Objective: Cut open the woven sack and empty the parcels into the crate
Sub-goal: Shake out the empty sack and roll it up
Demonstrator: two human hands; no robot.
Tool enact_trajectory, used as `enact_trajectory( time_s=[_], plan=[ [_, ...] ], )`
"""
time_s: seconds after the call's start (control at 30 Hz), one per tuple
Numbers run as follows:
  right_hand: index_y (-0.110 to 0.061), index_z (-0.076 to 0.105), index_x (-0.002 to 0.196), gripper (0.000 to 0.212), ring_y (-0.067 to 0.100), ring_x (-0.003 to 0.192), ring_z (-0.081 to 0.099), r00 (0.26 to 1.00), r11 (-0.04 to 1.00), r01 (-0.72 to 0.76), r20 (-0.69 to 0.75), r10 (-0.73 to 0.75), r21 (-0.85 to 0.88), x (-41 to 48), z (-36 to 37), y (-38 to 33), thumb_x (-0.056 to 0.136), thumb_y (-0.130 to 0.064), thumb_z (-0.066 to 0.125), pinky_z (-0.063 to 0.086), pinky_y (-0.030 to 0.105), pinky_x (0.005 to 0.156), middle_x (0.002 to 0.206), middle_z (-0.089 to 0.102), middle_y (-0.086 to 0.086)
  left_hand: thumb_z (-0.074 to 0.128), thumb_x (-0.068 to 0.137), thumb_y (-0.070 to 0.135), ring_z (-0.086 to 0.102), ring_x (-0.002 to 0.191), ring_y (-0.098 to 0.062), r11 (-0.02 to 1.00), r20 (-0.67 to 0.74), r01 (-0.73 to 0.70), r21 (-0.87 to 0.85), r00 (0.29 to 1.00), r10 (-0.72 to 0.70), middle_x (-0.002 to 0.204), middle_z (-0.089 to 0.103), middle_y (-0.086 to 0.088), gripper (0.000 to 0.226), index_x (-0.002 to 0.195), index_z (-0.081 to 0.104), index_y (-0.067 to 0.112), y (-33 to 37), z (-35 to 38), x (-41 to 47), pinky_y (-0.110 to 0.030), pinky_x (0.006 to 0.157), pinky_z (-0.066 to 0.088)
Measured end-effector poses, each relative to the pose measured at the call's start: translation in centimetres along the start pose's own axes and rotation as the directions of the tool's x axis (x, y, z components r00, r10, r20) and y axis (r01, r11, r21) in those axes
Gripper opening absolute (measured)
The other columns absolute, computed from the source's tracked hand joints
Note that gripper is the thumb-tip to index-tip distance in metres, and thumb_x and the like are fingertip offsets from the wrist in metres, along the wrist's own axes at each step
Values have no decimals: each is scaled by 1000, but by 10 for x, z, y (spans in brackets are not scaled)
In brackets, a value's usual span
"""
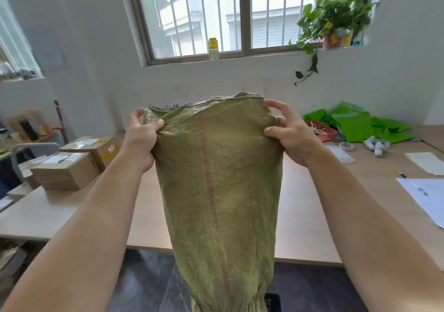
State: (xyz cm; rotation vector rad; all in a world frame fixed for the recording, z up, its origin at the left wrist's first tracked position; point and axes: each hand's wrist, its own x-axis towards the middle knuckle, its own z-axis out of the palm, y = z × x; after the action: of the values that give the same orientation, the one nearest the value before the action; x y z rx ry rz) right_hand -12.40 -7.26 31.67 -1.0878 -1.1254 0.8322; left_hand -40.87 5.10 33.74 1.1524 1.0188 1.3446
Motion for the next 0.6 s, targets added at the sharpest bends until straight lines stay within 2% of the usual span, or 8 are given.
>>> enact_trajectory(
  time_s=[0.07,0.17,0.23,0.3,0.4,0.47,0.57,0.6],
  plan=[
    [-26,59,131,55,20,91,62,1000,993,16,9,-15,-118,-2,4,-2,91,11,53,55,25,76,110,62,15,58,90,8,61,93,-25,989,-54,2,148,999,6,111,57,-6,40,113,47,39,-1,-2,1,-42,72,54],
    [-14,59,130,47,21,99,59,991,958,-54,106,87,-283,-4,6,-7,88,6,62,52,34,94,116,59,15,50,86,0,58,82,-26,977,-74,-3,211,997,19,100,60,-11,34,86,60,32,1,-5,3,-33,59,51],
    [-12,56,133,51,17,99,59,966,897,-87,184,182,-434,-7,5,-15,86,-1,71,52,23,88,119,58,10,45,84,-5,59,74,-24,981,-58,29,194,998,-18,87,65,-11,34,74,66,20,4,-7,2,-31,61,52],
    [-15,56,134,55,11,98,58,945,798,-60,223,238,-600,-10,6,-23,83,-10,77,52,18,82,117,57,3,44,85,-3,60,67,-21,976,-42,84,199,996,-77,79,65,-8,31,72,67,14,8,-9,1,-28,58,53],
    [-16,58,132,58,13,97,59,910,736,-53,271,315,-675,-13,10,-27,80,-16,81,53,29,90,116,61,4,50,86,4,59,58,-19,960,-43,156,232,988,-150,74,64,-8,22,75,68,10,13,-15,6,-23,44,53],
    [-20,60,128,56,14,96,60,896,686,-45,275,350,-726,-13,13,-25,77,-21,84,52,30,90,113,63,3,55,85,5,60,48,-19,961,-57,169,218,985,-161,68,64,-9,18,73,68,8,16,-16,9,-24,41,53],
    [-20,70,106,29,18,92,62,942,550,60,229,244,-833,-8,15,-16,79,-22,81,50,31,81,97,66,-1,62,84,7,59,37,-16,958,-35,181,221,984,-177,53,63,-6,15,70,67,7,17,-14,9,-27,40,54],
    [-16,72,98,18,22,91,63,965,555,77,203,168,-828,-5,15,-12,81,-18,78,51,34,79,93,67,1,66,83,9,59,37,-16,957,-12,182,228,983,-184,52,63,-6,14,70,67,8,17,-13,7,-27,42,54]
  ],
)
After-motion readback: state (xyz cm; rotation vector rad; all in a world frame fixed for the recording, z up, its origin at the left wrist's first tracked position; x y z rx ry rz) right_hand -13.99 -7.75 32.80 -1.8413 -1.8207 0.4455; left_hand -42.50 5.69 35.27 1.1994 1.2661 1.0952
